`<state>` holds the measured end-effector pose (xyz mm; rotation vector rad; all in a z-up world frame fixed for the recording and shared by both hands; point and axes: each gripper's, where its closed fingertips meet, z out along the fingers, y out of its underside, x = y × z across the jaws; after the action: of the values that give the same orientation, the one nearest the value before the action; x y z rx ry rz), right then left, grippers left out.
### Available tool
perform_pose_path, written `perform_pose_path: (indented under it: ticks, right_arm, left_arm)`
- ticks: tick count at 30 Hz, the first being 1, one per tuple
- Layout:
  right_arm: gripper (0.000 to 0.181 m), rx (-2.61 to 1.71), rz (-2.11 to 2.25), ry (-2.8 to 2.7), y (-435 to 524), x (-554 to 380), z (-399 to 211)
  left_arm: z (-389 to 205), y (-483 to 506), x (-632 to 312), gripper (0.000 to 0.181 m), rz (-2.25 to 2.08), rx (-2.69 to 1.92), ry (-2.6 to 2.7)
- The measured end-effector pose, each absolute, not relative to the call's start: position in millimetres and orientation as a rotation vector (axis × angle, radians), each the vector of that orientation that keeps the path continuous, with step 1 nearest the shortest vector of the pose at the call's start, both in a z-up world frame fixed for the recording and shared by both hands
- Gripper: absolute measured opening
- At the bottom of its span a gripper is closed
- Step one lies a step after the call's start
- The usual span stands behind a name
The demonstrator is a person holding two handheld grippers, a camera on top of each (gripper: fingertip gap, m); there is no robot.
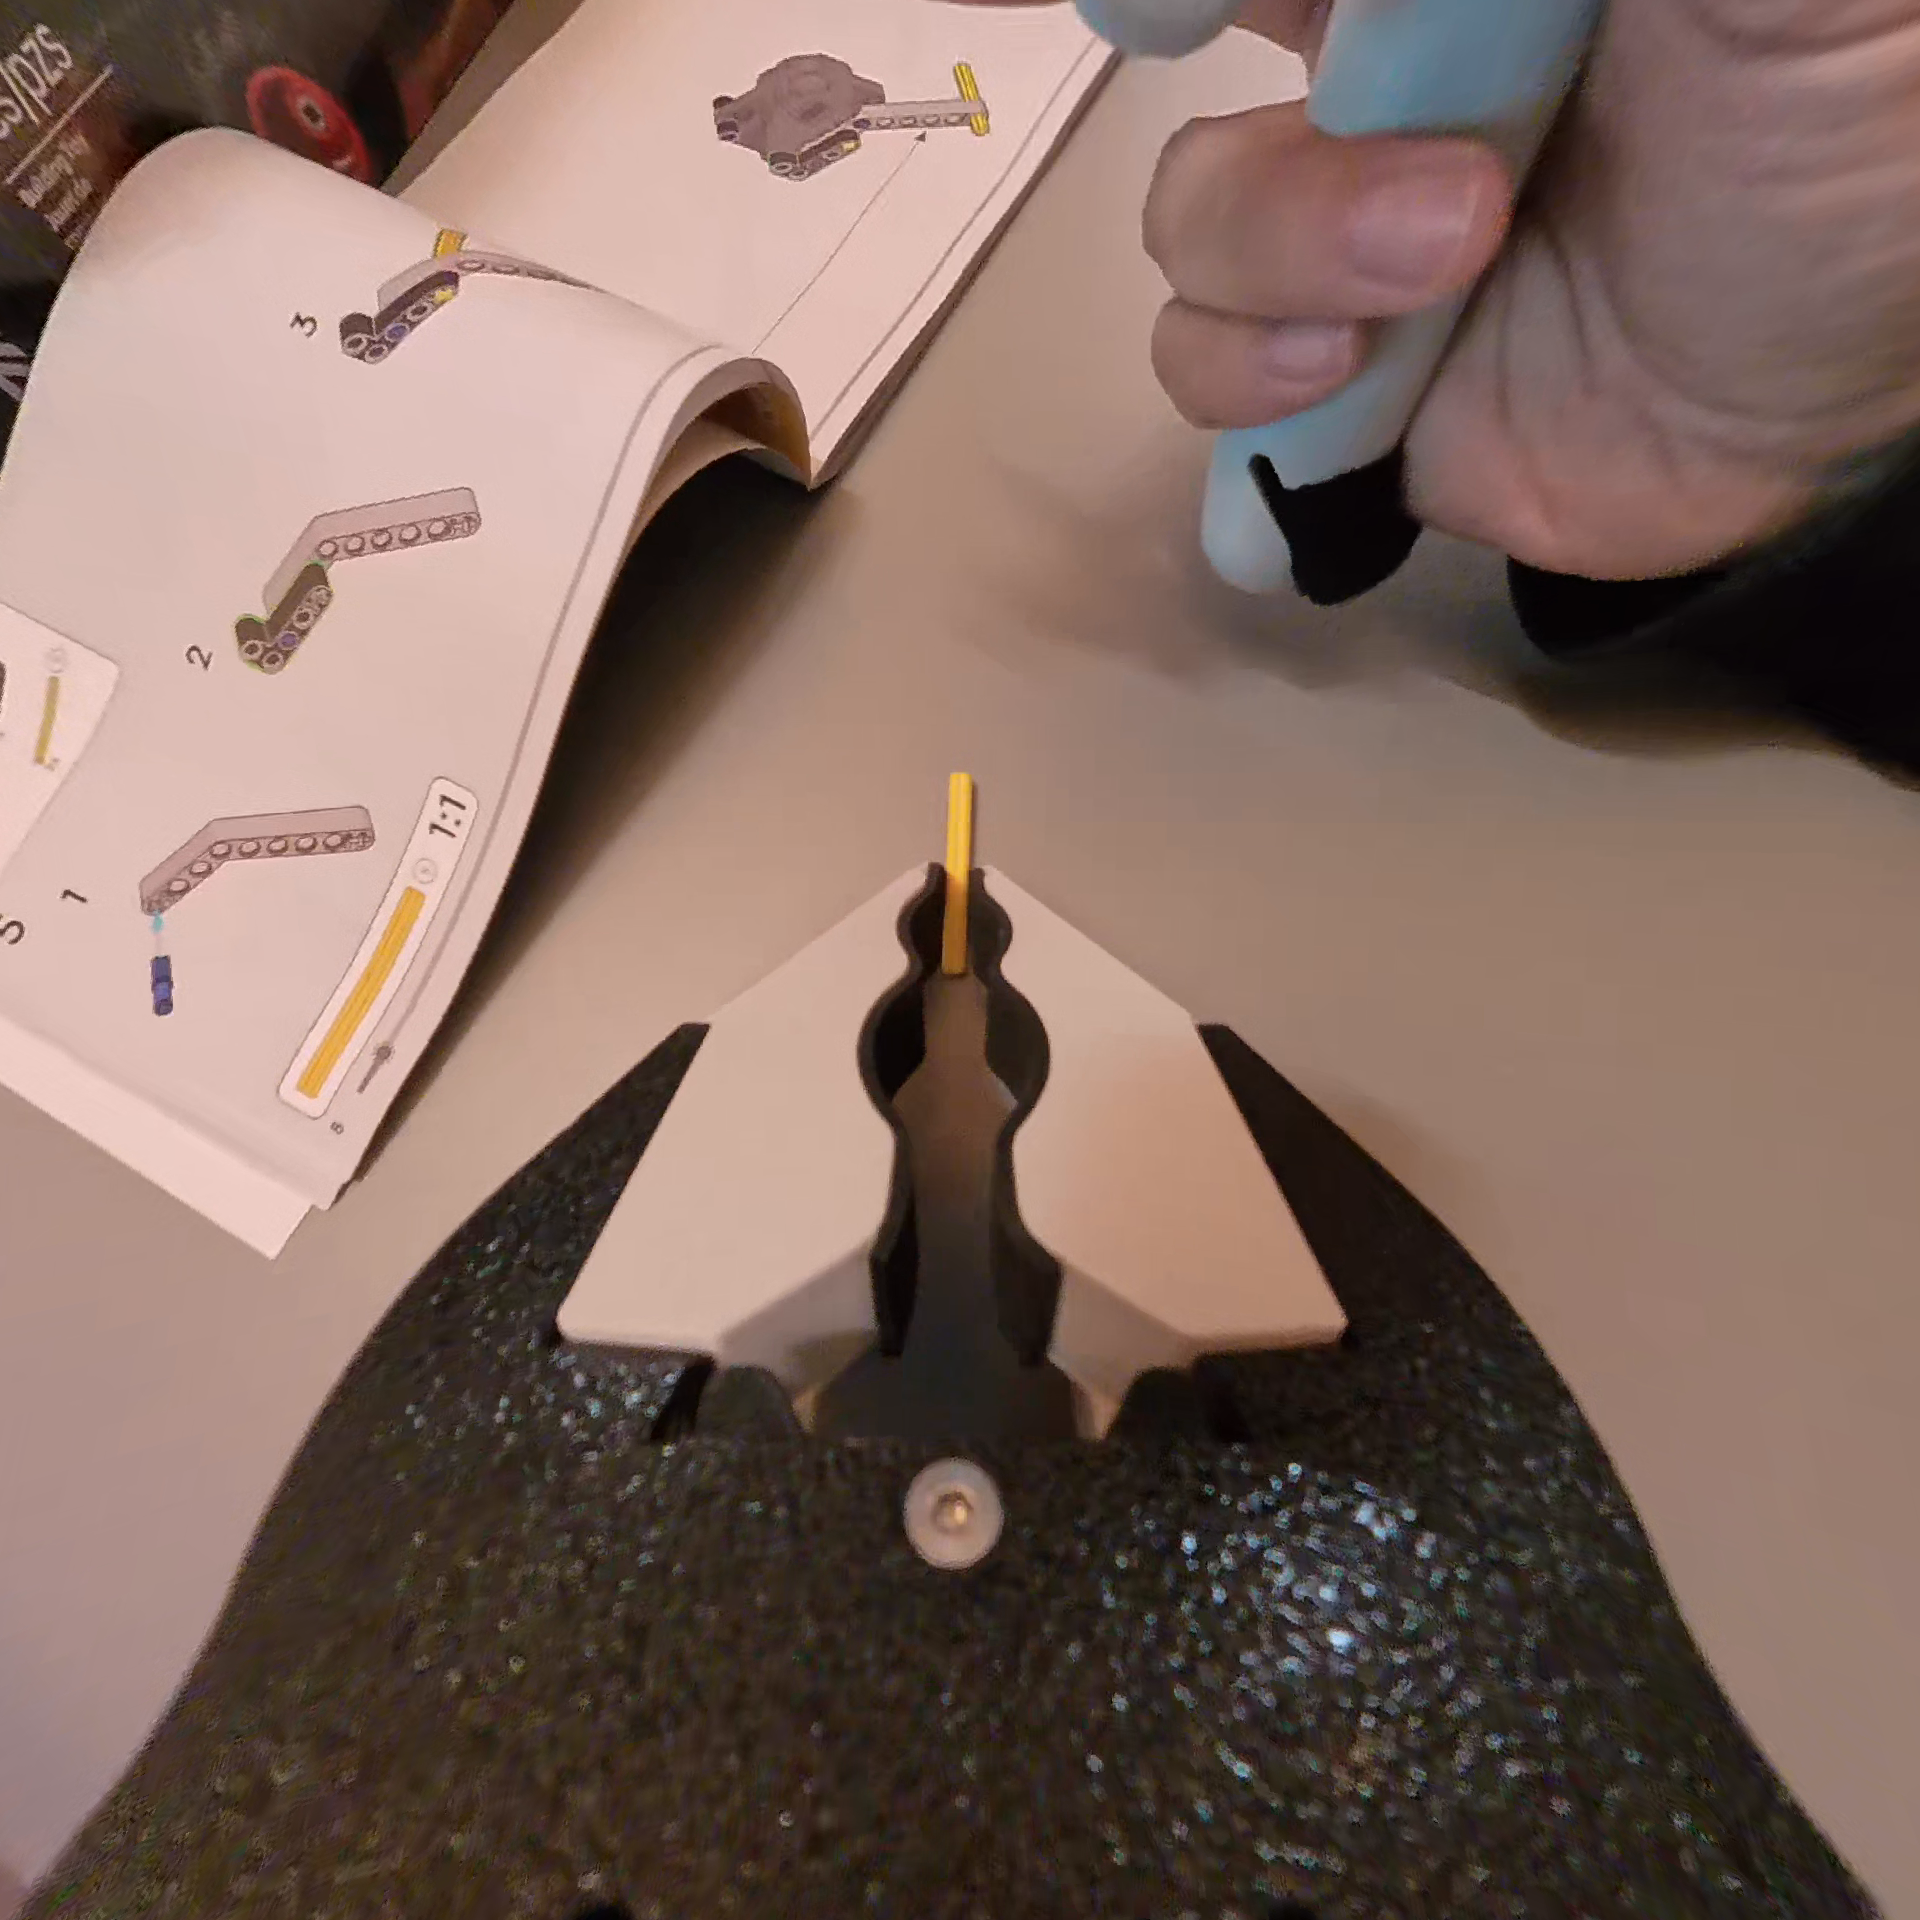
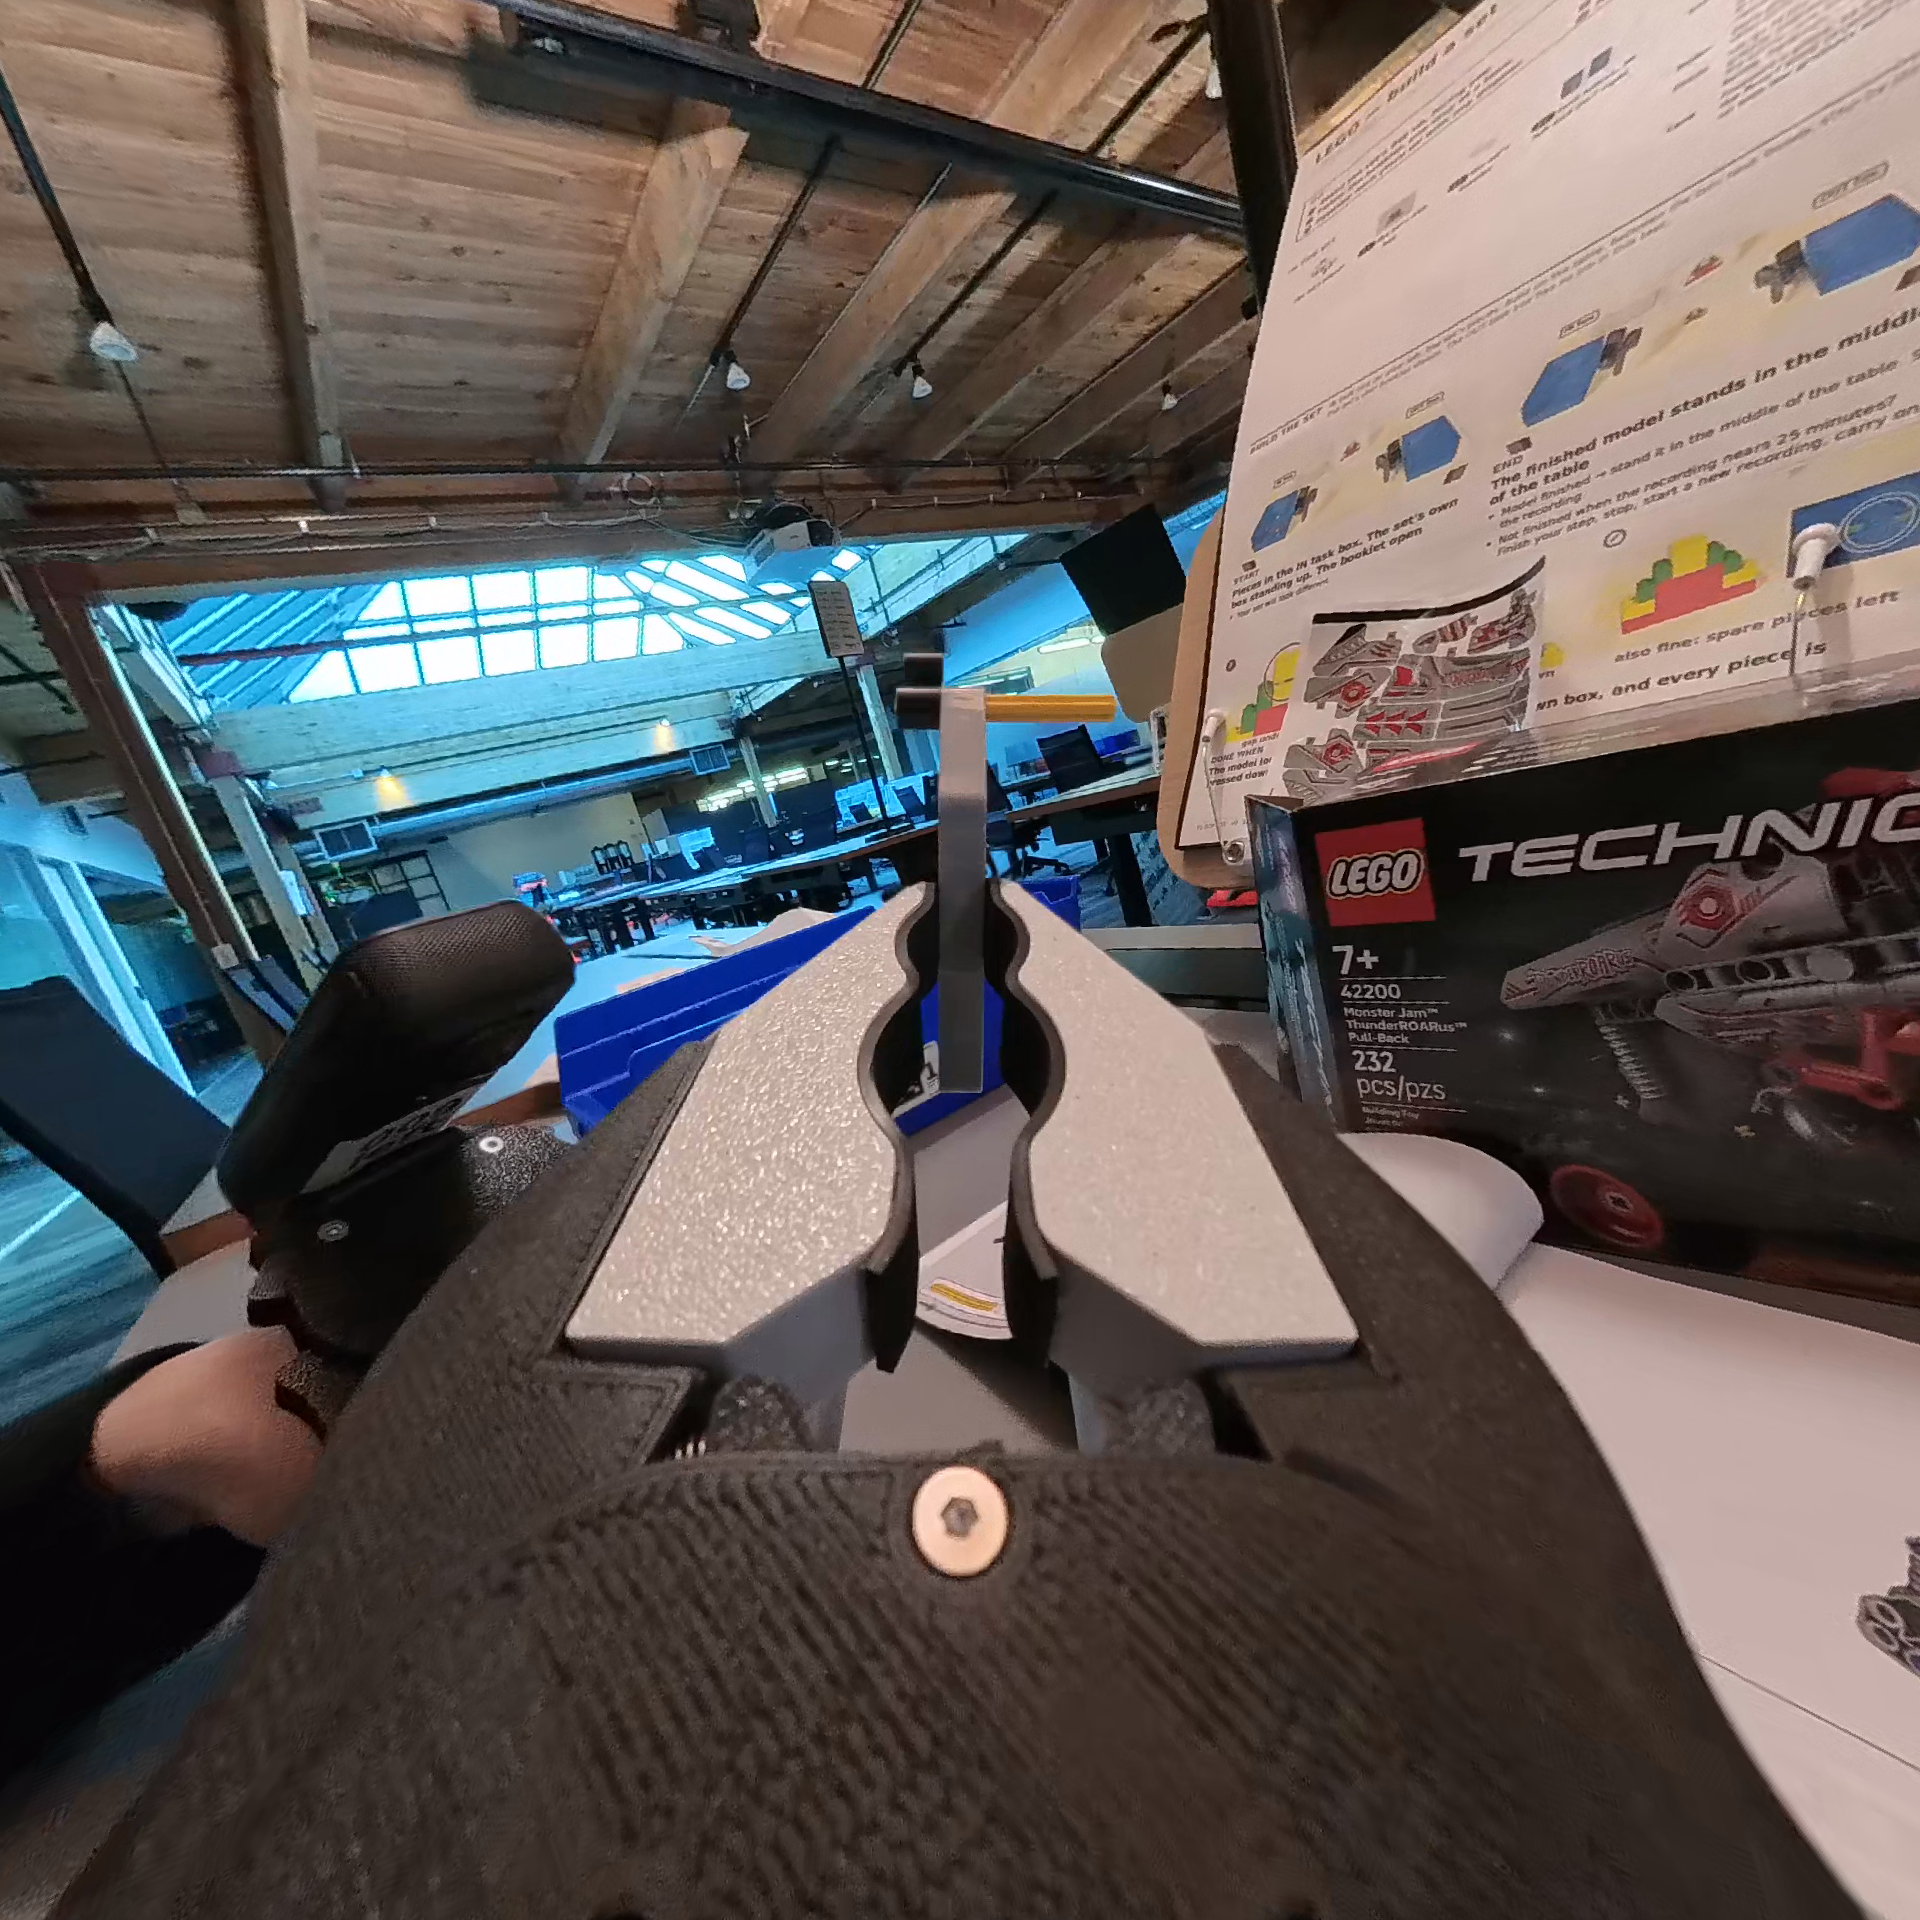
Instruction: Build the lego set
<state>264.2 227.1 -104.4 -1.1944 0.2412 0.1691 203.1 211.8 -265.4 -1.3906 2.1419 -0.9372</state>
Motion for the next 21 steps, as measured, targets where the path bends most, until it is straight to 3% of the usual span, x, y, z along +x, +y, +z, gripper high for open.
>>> perform_pose_path:
  ticks: [4, 12, 21]
  right_arm:
    - [0.005, -1.185, 0.195, 0.268, 227.3, 267.5, -108.3]
    - [0.006, -1.133, 0.244, 0.23, 229.9, 254.1, -107.6]
    - [0.006, -1.167, 0.21, 0.128, 242.0, 229.8, -111.2]
  left_arm:
    - [-252.9, 217.4, 211.2, 0.001, -0.927, -1.464, 2.092]
    - [-153.3, 220.8, 212.8, 0.001, -1.334, -1.495, 1.768]
    - [-154.4, 228.2, 203.7, 0.001, -1.294, -1.513, 1.77]
